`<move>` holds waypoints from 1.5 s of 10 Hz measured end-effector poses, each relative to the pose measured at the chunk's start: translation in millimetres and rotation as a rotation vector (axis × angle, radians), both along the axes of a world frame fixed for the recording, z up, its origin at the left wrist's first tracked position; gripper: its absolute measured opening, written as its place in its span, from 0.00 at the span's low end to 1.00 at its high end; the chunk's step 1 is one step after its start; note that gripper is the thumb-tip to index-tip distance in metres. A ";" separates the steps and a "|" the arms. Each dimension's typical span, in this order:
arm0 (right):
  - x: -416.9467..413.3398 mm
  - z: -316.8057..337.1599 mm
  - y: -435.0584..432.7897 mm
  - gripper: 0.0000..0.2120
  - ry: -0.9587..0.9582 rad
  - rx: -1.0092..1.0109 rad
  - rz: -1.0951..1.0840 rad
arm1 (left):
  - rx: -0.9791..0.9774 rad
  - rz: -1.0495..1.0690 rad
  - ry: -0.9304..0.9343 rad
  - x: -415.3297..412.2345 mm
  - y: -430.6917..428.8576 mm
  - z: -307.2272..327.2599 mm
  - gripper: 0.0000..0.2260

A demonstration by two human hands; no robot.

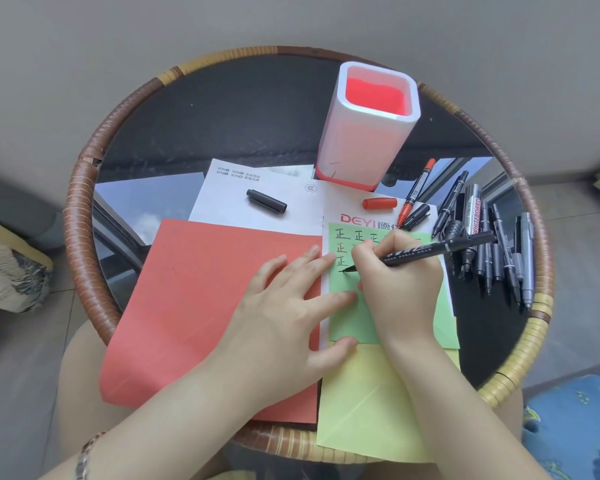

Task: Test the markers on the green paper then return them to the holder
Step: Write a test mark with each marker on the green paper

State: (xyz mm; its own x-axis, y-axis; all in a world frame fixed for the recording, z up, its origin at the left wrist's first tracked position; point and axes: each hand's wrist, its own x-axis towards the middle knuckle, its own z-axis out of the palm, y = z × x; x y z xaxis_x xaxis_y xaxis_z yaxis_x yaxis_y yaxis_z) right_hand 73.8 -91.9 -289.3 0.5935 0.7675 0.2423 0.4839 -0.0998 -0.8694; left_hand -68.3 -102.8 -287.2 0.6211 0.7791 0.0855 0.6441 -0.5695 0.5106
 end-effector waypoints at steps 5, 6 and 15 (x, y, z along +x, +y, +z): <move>-0.8 1.8 -2.1 0.16 0.002 0.018 0.046 | -0.007 0.003 0.005 -0.1 0.0 0.6 0.20; -1.0 1.6 -1.6 0.17 0.016 0.019 0.032 | -0.005 0.003 0.004 -0.2 -0.2 0.4 0.20; -2.2 4.3 -3.7 0.14 0.008 0.005 0.033 | -0.002 0.008 -0.009 -0.3 0.0 -1.0 0.20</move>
